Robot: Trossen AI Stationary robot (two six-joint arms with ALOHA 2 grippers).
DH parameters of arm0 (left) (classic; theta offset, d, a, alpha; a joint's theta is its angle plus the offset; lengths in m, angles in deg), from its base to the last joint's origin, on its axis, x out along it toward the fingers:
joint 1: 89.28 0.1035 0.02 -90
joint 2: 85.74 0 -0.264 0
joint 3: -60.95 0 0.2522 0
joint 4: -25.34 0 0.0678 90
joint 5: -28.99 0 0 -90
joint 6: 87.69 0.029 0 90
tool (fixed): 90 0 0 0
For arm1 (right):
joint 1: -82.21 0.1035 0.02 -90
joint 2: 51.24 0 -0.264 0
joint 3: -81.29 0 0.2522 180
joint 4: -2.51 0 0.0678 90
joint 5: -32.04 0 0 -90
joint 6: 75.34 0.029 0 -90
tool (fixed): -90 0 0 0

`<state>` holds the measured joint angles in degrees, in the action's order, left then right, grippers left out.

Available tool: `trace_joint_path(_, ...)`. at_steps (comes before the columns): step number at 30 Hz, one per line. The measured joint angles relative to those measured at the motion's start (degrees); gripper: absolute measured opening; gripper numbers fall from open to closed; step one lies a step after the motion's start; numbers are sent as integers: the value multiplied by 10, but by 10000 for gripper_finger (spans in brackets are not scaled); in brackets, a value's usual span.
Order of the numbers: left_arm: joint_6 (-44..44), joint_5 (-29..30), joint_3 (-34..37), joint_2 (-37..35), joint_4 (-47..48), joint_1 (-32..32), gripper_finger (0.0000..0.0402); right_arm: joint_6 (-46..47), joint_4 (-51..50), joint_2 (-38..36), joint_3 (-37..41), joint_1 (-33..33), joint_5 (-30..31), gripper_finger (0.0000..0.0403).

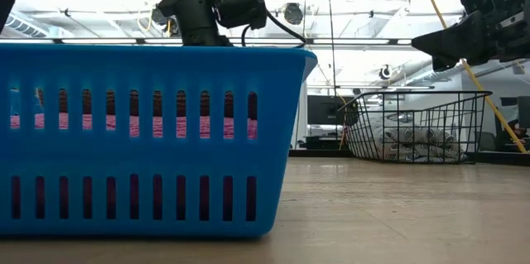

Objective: Pick & place medical supplies in basket/bin
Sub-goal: Put the bottom white pill bottle into the top blue bin, then put the white pill bottle into the top blue bin

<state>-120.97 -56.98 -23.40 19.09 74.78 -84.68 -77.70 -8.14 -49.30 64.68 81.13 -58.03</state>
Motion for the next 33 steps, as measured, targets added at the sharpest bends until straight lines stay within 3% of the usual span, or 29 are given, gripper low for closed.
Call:
trace_joint_path(19, 16, 0, -1, -58, -4, 19, 203, 0, 0, 0, 0, 0, 0, 0)
trace_joint_path(33, 60, 10, -1, -163, 0, 9, 201, 1, 1, 6, 0, 0, 0, 0)
